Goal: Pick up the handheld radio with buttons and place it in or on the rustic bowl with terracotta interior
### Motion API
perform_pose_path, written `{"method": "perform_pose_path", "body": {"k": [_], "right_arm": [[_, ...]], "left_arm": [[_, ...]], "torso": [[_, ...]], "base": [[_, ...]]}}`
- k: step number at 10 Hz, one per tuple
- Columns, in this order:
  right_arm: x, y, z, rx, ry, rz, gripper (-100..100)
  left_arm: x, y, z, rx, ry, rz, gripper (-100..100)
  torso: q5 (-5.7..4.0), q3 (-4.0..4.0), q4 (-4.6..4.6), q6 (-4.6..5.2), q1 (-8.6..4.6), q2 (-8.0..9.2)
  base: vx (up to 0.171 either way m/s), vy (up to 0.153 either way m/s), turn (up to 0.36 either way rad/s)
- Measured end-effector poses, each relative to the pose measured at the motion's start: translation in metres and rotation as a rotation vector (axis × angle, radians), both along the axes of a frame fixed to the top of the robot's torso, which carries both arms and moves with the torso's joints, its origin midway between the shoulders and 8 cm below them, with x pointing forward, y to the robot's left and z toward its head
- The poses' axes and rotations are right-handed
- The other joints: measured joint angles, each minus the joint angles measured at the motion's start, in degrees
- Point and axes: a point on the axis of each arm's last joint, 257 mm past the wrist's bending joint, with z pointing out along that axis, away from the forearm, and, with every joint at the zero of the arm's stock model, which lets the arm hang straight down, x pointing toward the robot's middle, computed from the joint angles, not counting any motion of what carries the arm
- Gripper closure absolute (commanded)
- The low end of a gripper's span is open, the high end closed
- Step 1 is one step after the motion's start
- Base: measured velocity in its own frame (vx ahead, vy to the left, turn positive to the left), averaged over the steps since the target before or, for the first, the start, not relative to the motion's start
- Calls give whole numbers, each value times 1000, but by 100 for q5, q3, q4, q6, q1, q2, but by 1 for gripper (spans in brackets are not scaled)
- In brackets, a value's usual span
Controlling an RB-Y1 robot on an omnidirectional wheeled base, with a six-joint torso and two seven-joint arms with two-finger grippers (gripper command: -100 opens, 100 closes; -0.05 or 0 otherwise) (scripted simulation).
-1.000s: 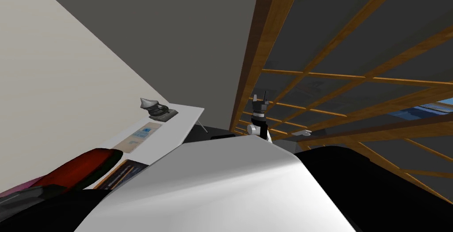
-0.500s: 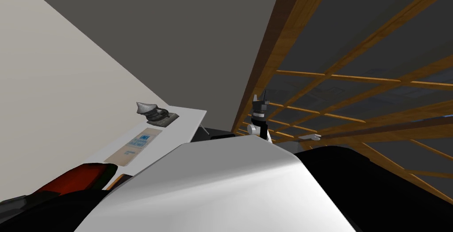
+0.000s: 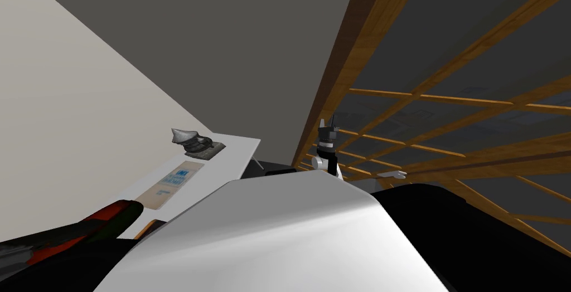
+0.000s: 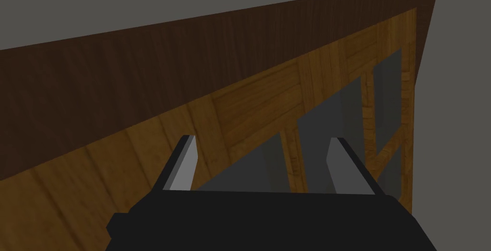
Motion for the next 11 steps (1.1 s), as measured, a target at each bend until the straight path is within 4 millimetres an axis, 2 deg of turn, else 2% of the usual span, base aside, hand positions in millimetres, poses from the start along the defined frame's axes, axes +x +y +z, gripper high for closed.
{"method": "perform_pose_path", "body": {"k": [8, 9, 11], "right_arm": [[0, 0, 0, 0, 0, 0, 0], [0, 0, 0, 0, 0, 0, 0], [0, 0, 0, 0, 0, 0, 0]], "left_arm": [[-8, -2, 45, -8, -29, -12, -100], [-8, -2, 46, -8, -29, -12, 0], [-8, -2, 46, -8, -29, -12, 0]], "torso": [[0, 1, 1, 0, 2, 2], [1, 1, 1, 0, 1, 1], [1, 0, 0, 0, 0, 0]], "base": [[-5, 9, 12], [0, 0, 0], [0, 0, 0]]}}
